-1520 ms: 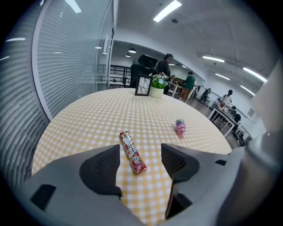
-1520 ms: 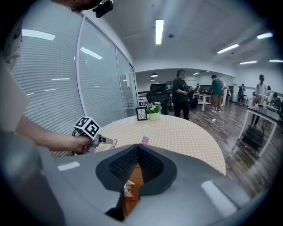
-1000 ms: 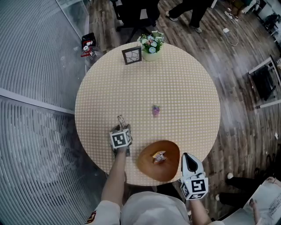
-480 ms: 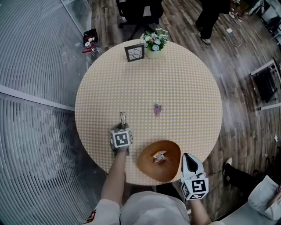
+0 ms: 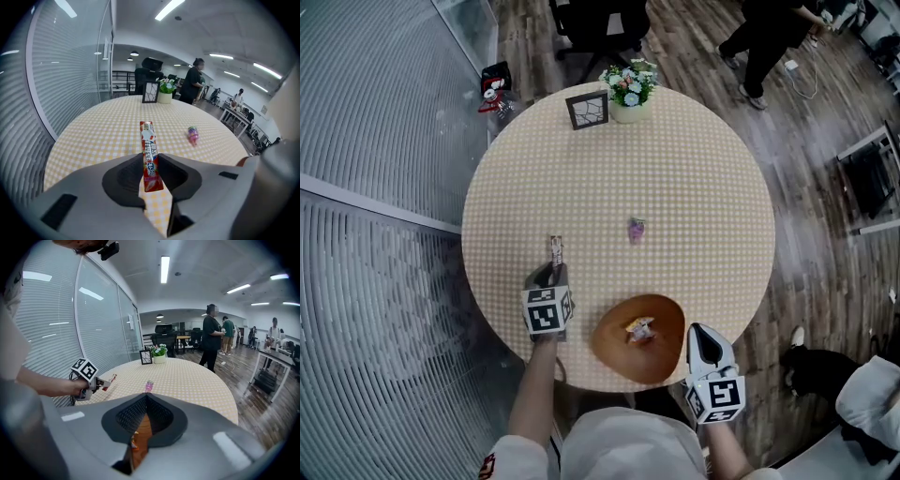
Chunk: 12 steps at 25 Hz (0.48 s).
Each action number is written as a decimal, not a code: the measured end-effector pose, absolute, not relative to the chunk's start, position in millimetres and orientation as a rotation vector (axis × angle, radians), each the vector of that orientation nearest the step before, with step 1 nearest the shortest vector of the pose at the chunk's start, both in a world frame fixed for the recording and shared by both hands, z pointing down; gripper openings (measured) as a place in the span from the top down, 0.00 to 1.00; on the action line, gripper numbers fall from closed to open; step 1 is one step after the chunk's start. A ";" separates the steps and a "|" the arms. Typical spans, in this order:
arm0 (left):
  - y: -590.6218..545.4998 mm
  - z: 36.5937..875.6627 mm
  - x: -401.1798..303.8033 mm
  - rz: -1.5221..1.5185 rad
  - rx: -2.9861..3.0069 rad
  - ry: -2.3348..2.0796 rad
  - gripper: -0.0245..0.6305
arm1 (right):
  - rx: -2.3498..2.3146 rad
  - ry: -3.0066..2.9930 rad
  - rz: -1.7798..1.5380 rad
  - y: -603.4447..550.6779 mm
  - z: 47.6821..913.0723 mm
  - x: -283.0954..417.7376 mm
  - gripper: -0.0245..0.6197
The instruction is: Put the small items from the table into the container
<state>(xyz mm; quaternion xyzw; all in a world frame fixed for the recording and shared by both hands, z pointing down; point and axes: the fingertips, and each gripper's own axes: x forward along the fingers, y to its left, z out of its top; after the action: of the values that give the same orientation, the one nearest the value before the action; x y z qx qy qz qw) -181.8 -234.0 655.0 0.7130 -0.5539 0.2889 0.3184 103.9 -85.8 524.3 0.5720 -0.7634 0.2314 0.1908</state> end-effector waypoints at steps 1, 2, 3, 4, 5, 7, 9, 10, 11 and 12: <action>-228.1 640.4 -179.2 0.750 1.909 -1.455 0.81 | 1.603 -2.155 0.650 -85.5 523.2 102.8 0.96; -221.1 626.2 -176.1 0.742 1.940 -1.454 0.81 | 1.598 -2.166 0.649 -84.7 521.7 101.7 0.96; -213.0 612.6 -172.9 0.734 1.968 -1.457 0.81 | 1.592 -2.179 0.646 -83.6 519.7 100.6 0.96; -204.3 599.6 -169.5 0.726 1.992 -1.461 0.81 | 1.585 -2.192 0.642 -82.2 517.6 99.6 0.96; -195.0 587.6 -165.8 0.717 2.014 -1.464 0.81 | 1.577 -2.207 0.637 -80.6 515.4 98.8 0.96; -174.4 567.6 -156.0 0.702 2.053 -1.457 0.81 | 1.562 -2.235 0.625 -76.5 512.0 97.9 0.96; -151.5 554.5 -141.8 0.702 2.088 -1.430 0.81 | 1.545 -2.260 0.614 -72.0 509.8 98.8 0.96; -139.4 551.2 -133.4 0.709 2.103 -1.411 0.81 | 1.538 -2.272 0.610 -70.0 509.2 99.6 0.96; -126.2 550.7 -124.2 0.720 2.116 -1.387 0.81 | 1.531 -2.282 0.606 -67.5 509.0 100.4 0.96; -111.7 553.5 -114.3 0.732 2.124 -1.359 0.81 | 1.524 -2.291 0.604 -64.3 509.4 101.4 0.96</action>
<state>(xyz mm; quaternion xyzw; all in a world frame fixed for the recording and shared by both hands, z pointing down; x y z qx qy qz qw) -114.3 -111.7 553.5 0.7822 -0.5005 0.2694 0.2551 101.4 -64.3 509.4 0.5340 -0.8025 0.2114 0.1615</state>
